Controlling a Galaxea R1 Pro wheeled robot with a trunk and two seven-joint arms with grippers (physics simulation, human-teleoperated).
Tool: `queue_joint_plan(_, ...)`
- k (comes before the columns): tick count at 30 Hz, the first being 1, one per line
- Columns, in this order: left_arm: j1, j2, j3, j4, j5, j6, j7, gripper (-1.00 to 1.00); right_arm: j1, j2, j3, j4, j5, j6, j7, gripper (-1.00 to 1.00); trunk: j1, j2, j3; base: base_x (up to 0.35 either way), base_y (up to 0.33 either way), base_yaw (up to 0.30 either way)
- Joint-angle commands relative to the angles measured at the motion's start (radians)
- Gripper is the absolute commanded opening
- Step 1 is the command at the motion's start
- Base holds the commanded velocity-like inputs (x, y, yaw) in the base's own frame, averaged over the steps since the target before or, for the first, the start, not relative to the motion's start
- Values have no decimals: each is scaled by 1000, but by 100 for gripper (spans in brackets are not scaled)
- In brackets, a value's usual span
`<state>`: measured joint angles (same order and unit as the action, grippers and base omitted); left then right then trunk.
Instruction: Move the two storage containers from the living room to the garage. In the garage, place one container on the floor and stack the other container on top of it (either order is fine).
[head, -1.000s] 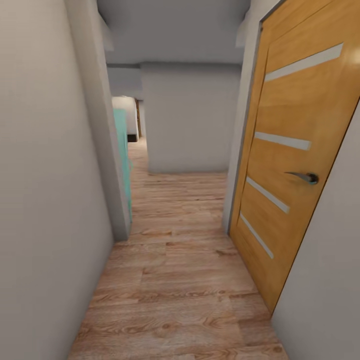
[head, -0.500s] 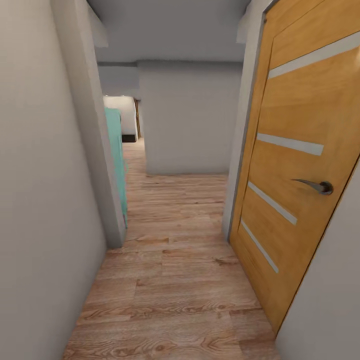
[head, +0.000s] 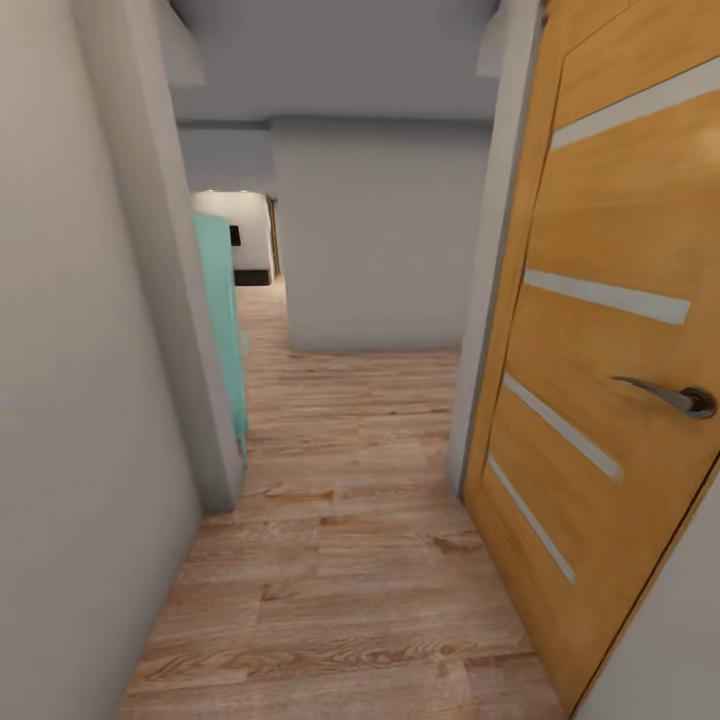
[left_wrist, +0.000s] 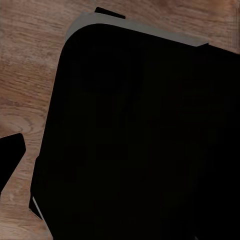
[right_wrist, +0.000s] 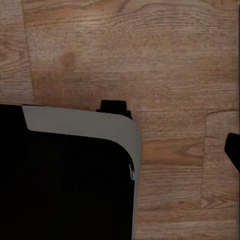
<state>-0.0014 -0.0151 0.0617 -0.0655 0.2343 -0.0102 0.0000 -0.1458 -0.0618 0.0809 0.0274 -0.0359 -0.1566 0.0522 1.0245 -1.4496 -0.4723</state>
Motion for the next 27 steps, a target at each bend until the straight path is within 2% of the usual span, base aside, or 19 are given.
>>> queue_joint_plan(1,0,0,6,0,2,-1,0,100,-1,-1,8,3,-4,-7,3,100,1,0,-1,314,-1,0)
queue_joint_plan(7,0,1,6,0,2,-1,0,100,-1,-1,8,2,-3,-9,3,100,1,0,-1,317,0,18)
queue_joint_plan(17,0,0,5,1,3,-1,0,100,-1,-2,11,2,-1,-10,3,100,1,0,-1,321,0,184)
queue_joint_plan(27,0,0,6,1,3,-1,0,100,-1,-1,6,2,-9,-9,2,100,1,0,-1,322,0,26)
